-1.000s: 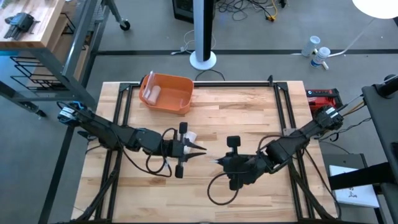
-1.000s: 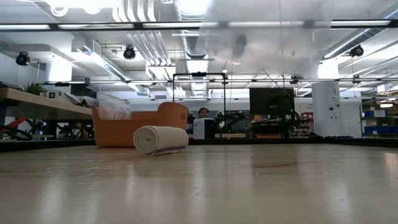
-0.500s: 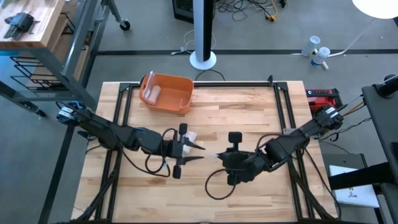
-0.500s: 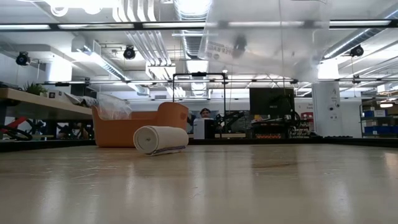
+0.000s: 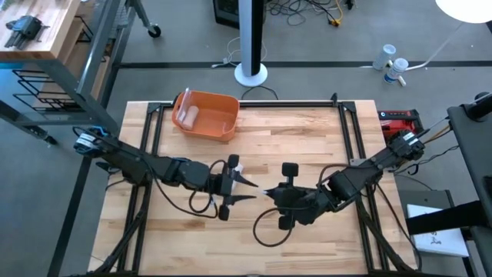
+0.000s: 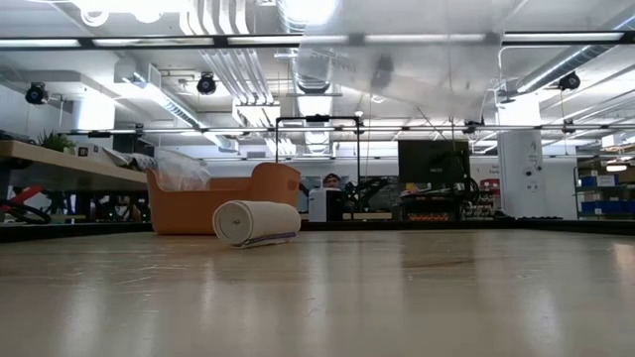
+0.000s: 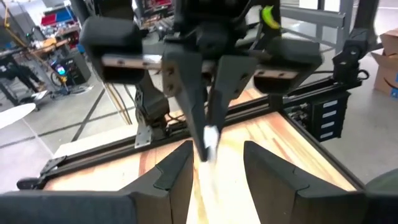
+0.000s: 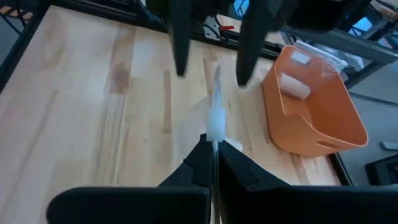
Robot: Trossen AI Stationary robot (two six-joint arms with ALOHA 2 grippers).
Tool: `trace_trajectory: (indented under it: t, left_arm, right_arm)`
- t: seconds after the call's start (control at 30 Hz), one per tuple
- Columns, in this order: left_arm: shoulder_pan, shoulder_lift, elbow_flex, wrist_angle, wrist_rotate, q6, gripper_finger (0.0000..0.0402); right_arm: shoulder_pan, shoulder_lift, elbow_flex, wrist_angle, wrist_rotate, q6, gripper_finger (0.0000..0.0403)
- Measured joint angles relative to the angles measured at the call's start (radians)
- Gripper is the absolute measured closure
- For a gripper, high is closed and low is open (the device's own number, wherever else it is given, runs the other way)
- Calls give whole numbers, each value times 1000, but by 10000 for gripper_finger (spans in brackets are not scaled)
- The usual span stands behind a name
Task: Roll bandage
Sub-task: Open the transparent zip bag
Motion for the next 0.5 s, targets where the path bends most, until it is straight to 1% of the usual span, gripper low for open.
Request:
trace_trajectory:
  t: [0.27, 0.37, 0.5]
  left_arm:
    - [23, 27, 0, 22, 0, -12, 278]
    - [24, 30, 0, 35, 7, -22, 289]
    - [30, 30, 0, 40, 49, -30, 313]
  right_arm:
    - [0, 0, 0, -1, 0, 0, 403]
    - [0, 0, 0, -1, 0, 0, 403]
    - [0, 0, 0, -2, -1, 0, 403]
